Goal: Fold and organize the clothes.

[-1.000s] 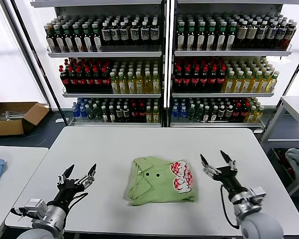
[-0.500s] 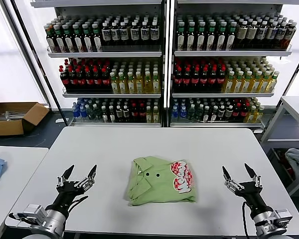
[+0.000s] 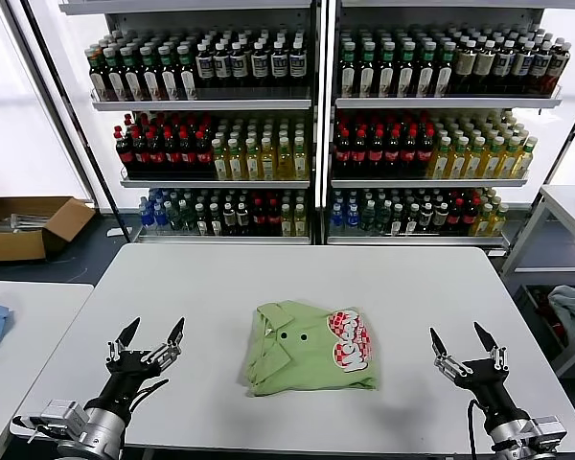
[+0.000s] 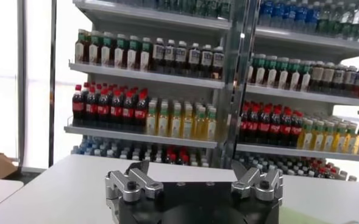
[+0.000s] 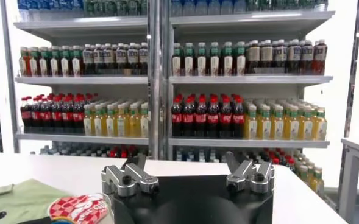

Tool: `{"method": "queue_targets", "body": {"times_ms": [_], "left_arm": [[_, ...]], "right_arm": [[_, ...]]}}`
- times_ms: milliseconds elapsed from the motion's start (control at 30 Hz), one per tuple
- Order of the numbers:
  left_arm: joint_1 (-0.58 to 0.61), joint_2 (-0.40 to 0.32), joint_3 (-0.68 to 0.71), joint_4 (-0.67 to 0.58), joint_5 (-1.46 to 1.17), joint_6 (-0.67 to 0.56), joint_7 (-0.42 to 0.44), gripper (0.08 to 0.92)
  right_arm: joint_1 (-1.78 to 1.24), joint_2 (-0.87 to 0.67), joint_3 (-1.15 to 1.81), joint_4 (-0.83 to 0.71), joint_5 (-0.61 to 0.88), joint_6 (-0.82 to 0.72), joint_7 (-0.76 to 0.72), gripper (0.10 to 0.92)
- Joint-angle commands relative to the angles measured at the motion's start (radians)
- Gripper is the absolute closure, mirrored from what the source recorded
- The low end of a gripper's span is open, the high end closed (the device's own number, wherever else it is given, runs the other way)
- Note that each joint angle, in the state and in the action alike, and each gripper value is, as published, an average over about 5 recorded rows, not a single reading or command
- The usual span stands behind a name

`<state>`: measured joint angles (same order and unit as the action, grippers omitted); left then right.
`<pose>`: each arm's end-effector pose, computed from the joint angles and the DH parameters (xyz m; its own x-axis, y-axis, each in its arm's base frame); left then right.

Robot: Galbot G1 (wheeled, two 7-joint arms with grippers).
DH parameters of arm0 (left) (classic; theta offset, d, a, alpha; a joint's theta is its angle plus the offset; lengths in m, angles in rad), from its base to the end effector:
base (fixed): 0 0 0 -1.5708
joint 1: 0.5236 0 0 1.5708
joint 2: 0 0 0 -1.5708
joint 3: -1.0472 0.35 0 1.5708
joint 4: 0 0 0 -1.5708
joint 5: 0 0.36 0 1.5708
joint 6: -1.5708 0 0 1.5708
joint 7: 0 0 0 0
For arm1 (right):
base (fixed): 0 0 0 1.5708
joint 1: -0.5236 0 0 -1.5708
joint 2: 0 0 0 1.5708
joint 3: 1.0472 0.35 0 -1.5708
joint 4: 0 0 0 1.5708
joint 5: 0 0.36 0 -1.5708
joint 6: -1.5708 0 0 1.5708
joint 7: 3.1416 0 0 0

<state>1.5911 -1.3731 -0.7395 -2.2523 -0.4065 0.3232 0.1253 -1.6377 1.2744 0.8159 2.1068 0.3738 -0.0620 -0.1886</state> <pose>0.1773 0.0829 -0.2346 -0.9825 0.1238 0.1390 0.1042 0.9846 -0.1404 0.1722 -0.1338 -0.2754 -0.9934 -0.0988 0.0591 -0.1000 0.9948 -0.0191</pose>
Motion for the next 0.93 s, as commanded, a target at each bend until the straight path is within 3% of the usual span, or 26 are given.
{"method": "queue_targets", "body": {"times_ms": [33, 933], "left_arm": [[0.009, -0.002, -0.004, -0.005, 0.005, -0.01, 0.004, 0.177], [0.018, -0.001, -0.035, -0.034, -0.03, -0.011, 0.002, 0.177]], "right_arm": [[-0.018, 0.007, 0.003, 0.006, -0.01, 0.013, -0.004, 0.203], [-0.017, 0.003, 0.007, -0.005, -0.018, 0.017, -0.01, 0.203]]}}
